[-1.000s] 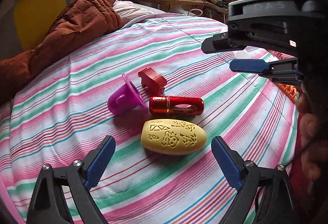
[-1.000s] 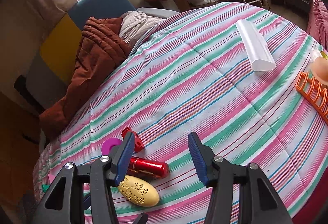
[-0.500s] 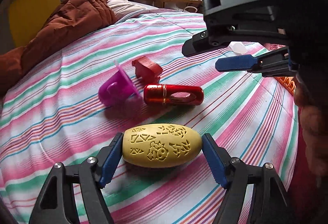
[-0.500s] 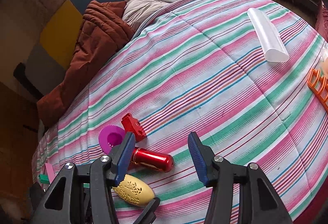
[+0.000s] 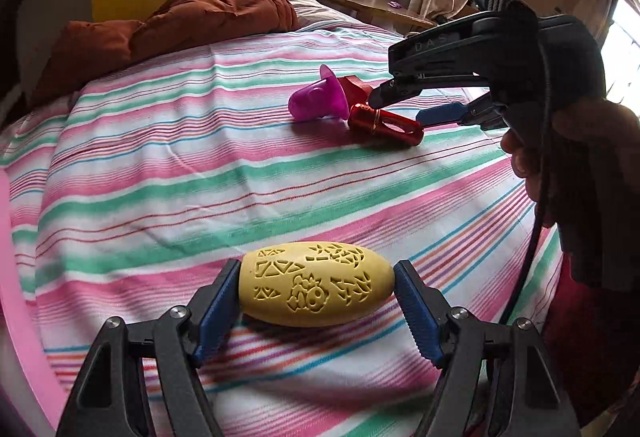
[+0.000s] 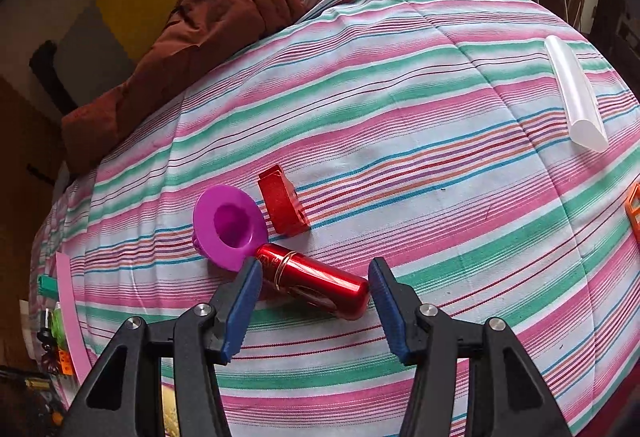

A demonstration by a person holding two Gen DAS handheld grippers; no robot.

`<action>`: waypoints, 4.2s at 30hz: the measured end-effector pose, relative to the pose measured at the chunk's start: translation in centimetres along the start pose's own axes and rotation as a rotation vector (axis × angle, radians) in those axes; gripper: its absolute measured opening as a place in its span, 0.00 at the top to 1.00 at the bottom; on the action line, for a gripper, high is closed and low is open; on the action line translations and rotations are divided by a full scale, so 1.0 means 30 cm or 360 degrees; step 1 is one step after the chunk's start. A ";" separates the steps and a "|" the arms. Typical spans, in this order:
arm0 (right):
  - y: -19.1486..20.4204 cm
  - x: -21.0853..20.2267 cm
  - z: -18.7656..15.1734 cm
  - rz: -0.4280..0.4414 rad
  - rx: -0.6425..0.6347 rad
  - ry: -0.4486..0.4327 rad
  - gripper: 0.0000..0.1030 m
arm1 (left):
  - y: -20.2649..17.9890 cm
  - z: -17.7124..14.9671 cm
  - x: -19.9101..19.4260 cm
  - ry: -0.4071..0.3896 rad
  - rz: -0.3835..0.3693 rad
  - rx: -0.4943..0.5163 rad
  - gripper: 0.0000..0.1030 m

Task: Organize rigid objects
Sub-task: 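Grasp the red cylinder with the right tool while the left tool lifts the yellow oval, then carry the yellow oval into the tray and open the left tool, then lift the red cylinder and carry it toward the tray with the right tool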

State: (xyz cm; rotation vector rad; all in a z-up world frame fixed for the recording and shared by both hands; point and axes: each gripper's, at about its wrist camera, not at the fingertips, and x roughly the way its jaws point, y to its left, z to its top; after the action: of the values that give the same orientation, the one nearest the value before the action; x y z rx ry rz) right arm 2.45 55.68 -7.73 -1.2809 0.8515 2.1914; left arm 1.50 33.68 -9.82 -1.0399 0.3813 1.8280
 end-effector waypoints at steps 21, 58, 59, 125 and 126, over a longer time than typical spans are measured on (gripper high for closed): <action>0.118 0.058 -0.076 -0.0263 -0.0476 0.0074 0.76 | 0.055 -0.143 -0.148 -0.0032 0.0050 -0.0126 0.26; 0.192 0.096 -0.119 -0.0417 -0.0771 -0.0005 0.76 | 0.225 -0.192 -0.455 -0.0279 0.0435 -0.0372 0.26; 0.193 0.096 -0.120 -0.0419 -0.0774 -0.0007 0.76 | 0.231 -0.194 -0.462 -0.0285 0.0451 -0.0375 0.26; 0.219 0.093 -0.150 -0.0515 -0.0878 -0.0049 0.76 | 0.681 -0.452 -0.640 -0.0245 0.0952 -0.0935 0.24; 0.221 0.093 -0.152 -0.0517 -0.0884 -0.0048 0.76 | 0.674 -0.452 -0.645 -0.0250 0.0952 -0.0930 0.24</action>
State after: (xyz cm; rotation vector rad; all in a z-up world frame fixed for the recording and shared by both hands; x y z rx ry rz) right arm -0.44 48.01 -10.06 -1.4970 -0.0040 2.2377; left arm -5.81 3.70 -6.06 -1.2399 0.0494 2.6401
